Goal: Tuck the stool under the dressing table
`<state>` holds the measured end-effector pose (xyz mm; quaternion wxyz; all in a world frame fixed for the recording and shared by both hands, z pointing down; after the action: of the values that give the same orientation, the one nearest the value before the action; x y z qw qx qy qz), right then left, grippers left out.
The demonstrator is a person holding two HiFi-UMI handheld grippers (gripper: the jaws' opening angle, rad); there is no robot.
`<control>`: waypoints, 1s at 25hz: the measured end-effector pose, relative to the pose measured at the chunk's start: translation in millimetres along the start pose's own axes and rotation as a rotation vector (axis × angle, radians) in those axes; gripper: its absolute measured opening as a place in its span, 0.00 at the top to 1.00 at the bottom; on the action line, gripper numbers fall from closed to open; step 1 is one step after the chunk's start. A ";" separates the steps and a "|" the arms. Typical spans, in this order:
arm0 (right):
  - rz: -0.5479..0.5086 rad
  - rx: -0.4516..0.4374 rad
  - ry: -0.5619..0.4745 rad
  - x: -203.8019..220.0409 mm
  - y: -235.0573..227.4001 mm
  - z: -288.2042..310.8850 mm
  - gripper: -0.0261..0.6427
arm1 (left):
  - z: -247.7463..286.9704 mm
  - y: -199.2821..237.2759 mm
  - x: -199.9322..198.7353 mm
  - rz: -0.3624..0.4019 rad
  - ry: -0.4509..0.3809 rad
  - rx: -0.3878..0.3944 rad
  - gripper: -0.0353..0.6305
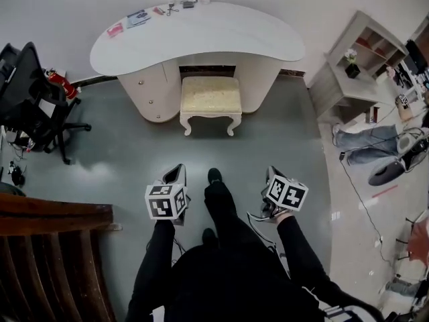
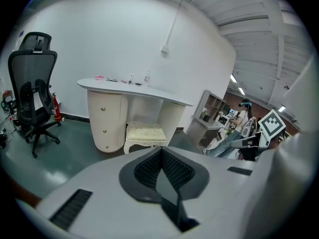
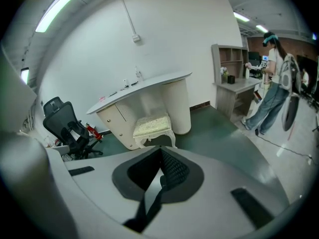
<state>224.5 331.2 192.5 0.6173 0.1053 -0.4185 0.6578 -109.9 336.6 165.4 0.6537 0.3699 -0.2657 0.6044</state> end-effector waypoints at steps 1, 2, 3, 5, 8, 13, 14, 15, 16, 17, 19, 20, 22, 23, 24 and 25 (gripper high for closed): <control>0.002 -0.001 0.003 -6.3 -2.2 11.2 0.96 | 11.5 1.8 -4.9 -0.002 0.002 -0.006 0.94; 0.004 0.002 0.008 -13.3 -4.4 22.8 0.96 | 23.5 3.8 -10.2 -0.005 0.004 -0.013 0.94; 0.004 0.006 0.014 -21.1 -6.3 35.0 0.96 | 36.1 6.2 -16.0 -0.007 0.008 -0.022 0.94; 0.002 0.004 0.039 -37.3 -9.2 61.7 0.96 | 62.8 11.5 -28.9 -0.016 0.018 -0.039 0.94; -0.001 -0.001 0.093 -57.8 -14.5 102.8 0.96 | 102.1 19.5 -45.3 -0.036 0.042 -0.057 0.94; -0.002 -0.020 0.165 -78.2 -24.4 166.3 0.96 | 161.8 33.9 -57.6 -0.050 0.082 -0.080 0.94; 0.005 -0.023 0.179 -79.6 -26.8 177.8 0.96 | 173.7 37.2 -58.2 -0.052 0.094 -0.087 0.94; 0.015 -0.024 0.194 -80.1 -29.9 188.8 0.96 | 185.9 40.0 -57.9 -0.053 0.106 -0.095 0.94; 0.025 -0.023 0.208 -79.7 -33.6 199.3 0.96 | 198.1 42.7 -56.6 -0.055 0.119 -0.102 0.94; 0.035 -0.021 0.223 -78.8 -37.4 209.7 0.96 | 210.3 45.4 -54.8 -0.057 0.133 -0.108 0.94; 0.048 -0.017 0.250 -76.0 -44.5 230.3 0.96 | 233.4 51.5 -50.3 -0.072 0.158 -0.120 0.94; 0.052 -0.017 0.264 -74.4 -47.9 239.8 0.96 | 244.1 53.9 -47.8 -0.082 0.171 -0.123 0.94; 0.052 -0.017 0.288 -72.0 -55.0 258.0 0.96 | 265.3 56.8 -43.2 -0.085 0.195 -0.130 0.94; 0.048 -0.018 0.300 -71.3 -58.6 267.5 0.96 | 276.0 57.8 -40.7 -0.080 0.207 -0.136 0.94; 0.043 -0.020 0.312 -70.3 -62.0 277.4 0.96 | 286.5 58.9 -37.3 -0.078 0.218 -0.144 0.94; 0.038 -0.023 0.325 -68.7 -65.3 287.7 0.96 | 296.7 60.3 -32.7 -0.082 0.229 -0.153 0.94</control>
<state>189.2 78.4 355.5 0.6657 -0.0173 -0.3223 0.6728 -144.0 78.2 322.8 0.7301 0.2580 -0.2196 0.5934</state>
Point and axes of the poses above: the fingertips, and each gripper's own axes: z forward along the fingers, y to its left, x out of its underside, the point moved 5 cm from there along -z, backward along the fingers, and after that the axes turned 13 degrees about -x, right-handed, at the moved point
